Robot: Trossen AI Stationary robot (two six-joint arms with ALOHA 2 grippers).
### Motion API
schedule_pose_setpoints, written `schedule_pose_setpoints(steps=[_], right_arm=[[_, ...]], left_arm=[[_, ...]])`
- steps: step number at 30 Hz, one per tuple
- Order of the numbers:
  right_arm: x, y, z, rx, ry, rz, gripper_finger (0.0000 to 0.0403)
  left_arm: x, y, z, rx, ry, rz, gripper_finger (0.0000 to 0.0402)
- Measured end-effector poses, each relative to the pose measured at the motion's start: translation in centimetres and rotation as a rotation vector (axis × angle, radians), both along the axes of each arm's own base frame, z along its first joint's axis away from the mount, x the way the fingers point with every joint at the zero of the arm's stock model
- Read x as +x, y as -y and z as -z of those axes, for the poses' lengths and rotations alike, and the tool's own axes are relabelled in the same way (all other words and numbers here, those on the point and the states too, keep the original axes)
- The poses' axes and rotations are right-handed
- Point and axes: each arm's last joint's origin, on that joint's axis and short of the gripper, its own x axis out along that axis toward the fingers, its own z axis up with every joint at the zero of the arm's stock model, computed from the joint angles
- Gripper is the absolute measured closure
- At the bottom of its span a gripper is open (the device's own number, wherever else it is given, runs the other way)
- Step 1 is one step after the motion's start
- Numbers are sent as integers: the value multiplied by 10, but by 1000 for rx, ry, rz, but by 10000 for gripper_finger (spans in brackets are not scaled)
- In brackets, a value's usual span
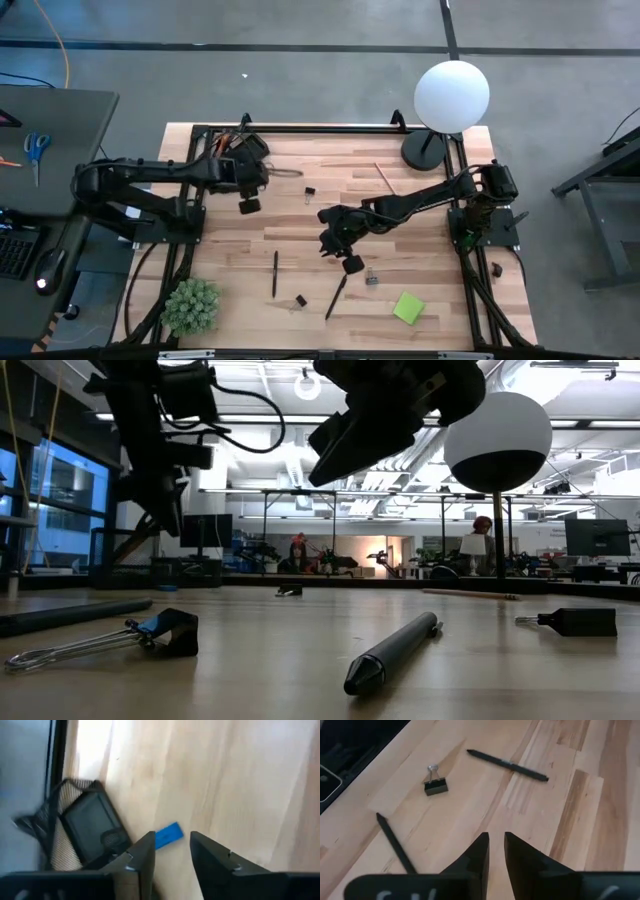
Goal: Pick and place office supplies into organizer
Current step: Put the blue eraser into the black desk organizer
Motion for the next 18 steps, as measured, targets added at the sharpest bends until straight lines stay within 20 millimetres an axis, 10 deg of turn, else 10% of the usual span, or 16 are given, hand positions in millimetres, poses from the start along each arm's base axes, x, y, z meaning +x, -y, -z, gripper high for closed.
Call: schedule_pose_setpoints(steps=[18], right_arm=[[-5,-12,2,-12,-7,-124,350]], left_arm=[[24,-26,47,23,-481,251,192]])
